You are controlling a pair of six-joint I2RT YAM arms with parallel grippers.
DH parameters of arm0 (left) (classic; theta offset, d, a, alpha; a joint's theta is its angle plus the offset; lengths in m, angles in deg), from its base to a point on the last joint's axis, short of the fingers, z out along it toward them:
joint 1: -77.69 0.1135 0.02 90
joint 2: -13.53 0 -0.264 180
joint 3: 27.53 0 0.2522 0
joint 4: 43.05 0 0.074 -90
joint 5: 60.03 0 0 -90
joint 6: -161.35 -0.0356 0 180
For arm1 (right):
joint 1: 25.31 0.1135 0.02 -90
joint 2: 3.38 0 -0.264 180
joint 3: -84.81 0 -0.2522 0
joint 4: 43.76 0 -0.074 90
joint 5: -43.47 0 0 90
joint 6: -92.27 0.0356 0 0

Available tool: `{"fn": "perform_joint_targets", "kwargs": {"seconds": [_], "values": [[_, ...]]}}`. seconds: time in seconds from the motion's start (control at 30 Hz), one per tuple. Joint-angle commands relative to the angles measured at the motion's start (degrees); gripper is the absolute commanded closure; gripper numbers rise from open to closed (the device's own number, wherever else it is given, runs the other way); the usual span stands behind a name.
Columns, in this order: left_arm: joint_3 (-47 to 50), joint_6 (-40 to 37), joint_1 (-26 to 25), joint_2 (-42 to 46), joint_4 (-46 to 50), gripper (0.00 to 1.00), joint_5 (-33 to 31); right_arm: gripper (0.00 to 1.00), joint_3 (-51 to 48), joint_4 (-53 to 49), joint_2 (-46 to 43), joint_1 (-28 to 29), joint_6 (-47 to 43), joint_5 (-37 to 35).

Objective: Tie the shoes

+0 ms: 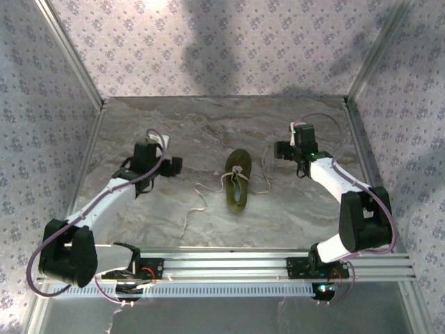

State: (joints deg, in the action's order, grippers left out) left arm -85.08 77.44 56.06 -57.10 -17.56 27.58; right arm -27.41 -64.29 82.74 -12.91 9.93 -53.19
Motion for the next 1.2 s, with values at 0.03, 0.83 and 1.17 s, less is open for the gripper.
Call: {"fn": "perform_joint_targets", "kwargs": {"seconds": [0.03, 0.83, 1.17], "values": [[-0.2, 3.9, -8.5, 1.2, 15.2, 0.15, -1.9, 0.18, 3.6, -11.5, 5.4, 4.5, 5.9, 0.5], [8.5, 20.9, -25.8, -4.4, 15.2, 0.40, -4.2, 0.59, 7.4, -13.6, 18.4, 8.8, 11.2, 1.4], [0.4, 16.3, -23.6, 6.3, 21.9, 1.00, -8.4, 1.00, 1.1, -7.8, 10.5, 8.2, 8.7, 1.7]]}}
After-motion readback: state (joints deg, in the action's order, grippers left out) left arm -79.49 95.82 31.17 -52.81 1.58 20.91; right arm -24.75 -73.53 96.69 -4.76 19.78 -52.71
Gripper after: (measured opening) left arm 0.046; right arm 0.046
